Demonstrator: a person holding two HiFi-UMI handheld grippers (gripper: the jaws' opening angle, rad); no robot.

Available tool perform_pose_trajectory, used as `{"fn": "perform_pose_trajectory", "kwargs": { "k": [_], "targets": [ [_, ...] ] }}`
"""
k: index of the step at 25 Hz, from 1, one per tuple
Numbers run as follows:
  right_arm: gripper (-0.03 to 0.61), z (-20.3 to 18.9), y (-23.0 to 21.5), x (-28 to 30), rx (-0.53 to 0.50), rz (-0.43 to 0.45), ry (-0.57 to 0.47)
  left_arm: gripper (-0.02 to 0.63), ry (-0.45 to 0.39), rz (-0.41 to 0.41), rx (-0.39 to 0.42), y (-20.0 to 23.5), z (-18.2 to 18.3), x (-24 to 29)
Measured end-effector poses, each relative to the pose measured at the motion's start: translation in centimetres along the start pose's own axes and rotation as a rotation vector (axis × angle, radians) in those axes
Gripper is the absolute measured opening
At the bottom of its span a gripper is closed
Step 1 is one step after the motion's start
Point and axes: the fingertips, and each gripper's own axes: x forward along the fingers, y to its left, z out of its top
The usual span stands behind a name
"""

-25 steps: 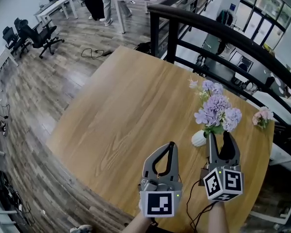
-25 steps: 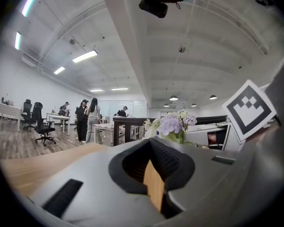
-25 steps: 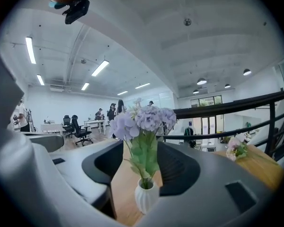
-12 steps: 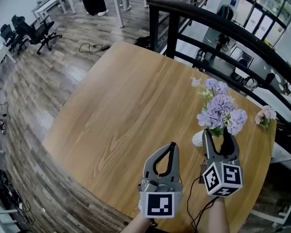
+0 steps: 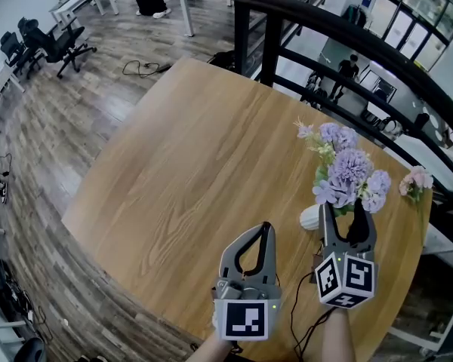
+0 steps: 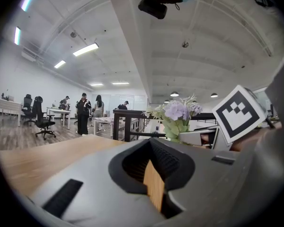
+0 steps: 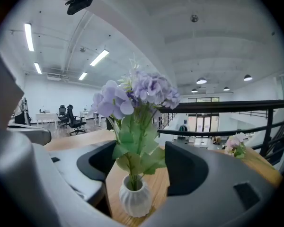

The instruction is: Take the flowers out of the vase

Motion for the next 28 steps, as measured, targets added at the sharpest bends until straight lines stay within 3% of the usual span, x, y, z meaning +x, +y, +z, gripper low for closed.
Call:
{"fn": "perform_pose_trajectory", "kwargs": {
  "k": [5, 18, 21, 28],
  "targets": [
    [0.397, -0.8, -0.8, -0.5, 0.044, -0.046, 0.013, 0.037, 0.012, 0.002, -0.003, -0.3, -0.4, -0.1],
    [0.396, -1.6, 1.5, 1.5, 0.043, 0.142, 0.005, 0.037, 0.014, 0.006, -0.005, -0.6, -1.2, 0.4],
    [0.291, -1.4, 1.4, 1.8, 0.017, 0.134, -0.009, 0.037, 0.019, 0.006, -0.004, -0.6, -1.3, 0.6],
    [0.207, -1.4, 1.1, 1.3, -0.004, 0.109, -0.042, 0.037, 0.027, 0.014, -0.016, -0.5, -2.2, 0.3]
  ]
}}
